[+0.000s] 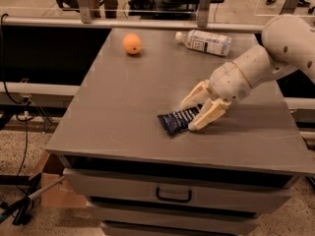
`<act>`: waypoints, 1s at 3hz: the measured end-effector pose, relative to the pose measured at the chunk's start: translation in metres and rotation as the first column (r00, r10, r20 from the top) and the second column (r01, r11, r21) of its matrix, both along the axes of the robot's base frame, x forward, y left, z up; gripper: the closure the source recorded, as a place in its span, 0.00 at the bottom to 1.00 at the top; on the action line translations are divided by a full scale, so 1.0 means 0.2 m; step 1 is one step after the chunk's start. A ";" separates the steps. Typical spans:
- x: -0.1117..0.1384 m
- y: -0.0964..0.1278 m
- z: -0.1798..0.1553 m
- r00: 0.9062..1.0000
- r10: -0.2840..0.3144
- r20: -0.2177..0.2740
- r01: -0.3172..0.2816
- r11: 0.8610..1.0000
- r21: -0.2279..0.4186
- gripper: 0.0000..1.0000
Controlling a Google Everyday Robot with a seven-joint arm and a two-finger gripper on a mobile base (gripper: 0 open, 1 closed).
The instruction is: Move rxbar blueberry near orange
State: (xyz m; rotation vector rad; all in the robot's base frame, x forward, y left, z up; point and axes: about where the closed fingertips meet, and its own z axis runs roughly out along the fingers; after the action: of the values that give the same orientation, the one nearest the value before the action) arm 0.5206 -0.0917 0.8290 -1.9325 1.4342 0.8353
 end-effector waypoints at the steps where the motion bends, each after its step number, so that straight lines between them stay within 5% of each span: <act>1: 0.04 -0.02 0.07 0.999 -0.039 -0.003 0.039 0.998 0.043 0.85; 2: 0.16 -0.04 0.22 0.985 -0.169 0.036 0.162 0.976 0.143 1.00; 3: 0.36 -0.06 0.27 0.936 -0.347 0.053 0.336 0.930 0.150 1.00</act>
Offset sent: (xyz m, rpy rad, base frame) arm 0.0687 -0.0204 0.0776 0.2408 -0.1323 -0.3425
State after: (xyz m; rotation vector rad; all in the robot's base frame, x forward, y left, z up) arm 0.5936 -0.1041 0.8827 -1.5341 1.5618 0.6687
